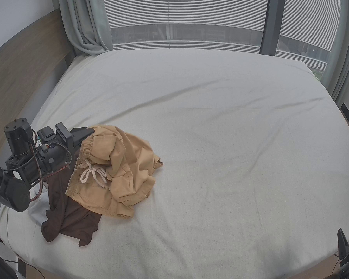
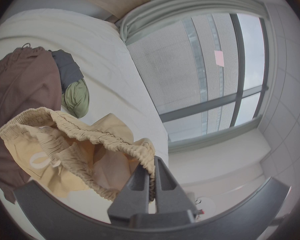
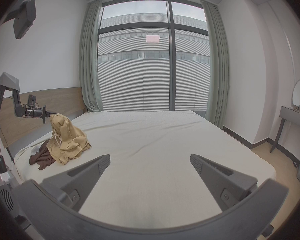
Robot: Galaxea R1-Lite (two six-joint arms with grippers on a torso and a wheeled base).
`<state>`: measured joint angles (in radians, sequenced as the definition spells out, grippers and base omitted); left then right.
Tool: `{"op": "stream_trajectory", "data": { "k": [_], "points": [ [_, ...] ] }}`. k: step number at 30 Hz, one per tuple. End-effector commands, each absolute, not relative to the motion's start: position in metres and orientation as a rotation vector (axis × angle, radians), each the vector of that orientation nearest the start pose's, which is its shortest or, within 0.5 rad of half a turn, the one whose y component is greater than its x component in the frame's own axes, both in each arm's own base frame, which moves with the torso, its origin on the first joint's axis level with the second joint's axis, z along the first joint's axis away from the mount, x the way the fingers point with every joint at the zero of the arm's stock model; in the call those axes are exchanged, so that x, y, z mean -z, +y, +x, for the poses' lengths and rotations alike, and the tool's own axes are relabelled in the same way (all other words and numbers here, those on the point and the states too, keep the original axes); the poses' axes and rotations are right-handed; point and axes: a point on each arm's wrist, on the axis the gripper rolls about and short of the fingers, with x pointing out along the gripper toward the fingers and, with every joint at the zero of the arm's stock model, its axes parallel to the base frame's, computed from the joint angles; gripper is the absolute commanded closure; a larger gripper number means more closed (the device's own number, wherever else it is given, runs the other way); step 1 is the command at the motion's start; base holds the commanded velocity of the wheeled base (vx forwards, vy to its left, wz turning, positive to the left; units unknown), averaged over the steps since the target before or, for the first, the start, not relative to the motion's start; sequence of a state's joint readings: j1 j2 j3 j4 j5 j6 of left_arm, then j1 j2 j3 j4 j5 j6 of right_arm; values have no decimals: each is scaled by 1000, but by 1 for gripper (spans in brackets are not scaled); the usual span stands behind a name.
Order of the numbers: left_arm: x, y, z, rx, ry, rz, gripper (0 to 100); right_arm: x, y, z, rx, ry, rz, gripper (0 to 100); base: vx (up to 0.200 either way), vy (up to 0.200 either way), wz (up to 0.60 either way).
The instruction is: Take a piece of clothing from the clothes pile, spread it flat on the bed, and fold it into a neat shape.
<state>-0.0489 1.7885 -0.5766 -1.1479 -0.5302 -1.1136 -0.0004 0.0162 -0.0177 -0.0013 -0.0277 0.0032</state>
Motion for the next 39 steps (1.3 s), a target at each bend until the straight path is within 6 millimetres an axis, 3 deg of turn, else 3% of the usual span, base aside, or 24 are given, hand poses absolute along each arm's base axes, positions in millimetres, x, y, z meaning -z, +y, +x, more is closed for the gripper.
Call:
{"op": "stream_trajectory", "data": {
  "k": [1, 9, 16, 25, 39],
  "points": [
    [-161, -41, 293, 464, 305, -1189, 100, -76, -1, -23, 28, -2, 3, 0, 0, 0, 0],
    [-169, -66, 288, 452, 237, -1290, 100, -76, -1, -23, 28, -2, 3, 0, 0, 0, 0],
    [-183, -75, 280, 483, 208, -1362, 100, -76, -1, -23, 28, -2, 3, 0, 0, 0, 0],
    [-205, -80, 262, 543, 212, -1433, 100, -76, -1, -23, 28, -2, 3, 0, 0, 0, 0],
    [-235, -115, 233, 687, 248, -1465, 100, -76, -1, -23, 28, -2, 3, 0, 0, 0, 0]
  ]
}}
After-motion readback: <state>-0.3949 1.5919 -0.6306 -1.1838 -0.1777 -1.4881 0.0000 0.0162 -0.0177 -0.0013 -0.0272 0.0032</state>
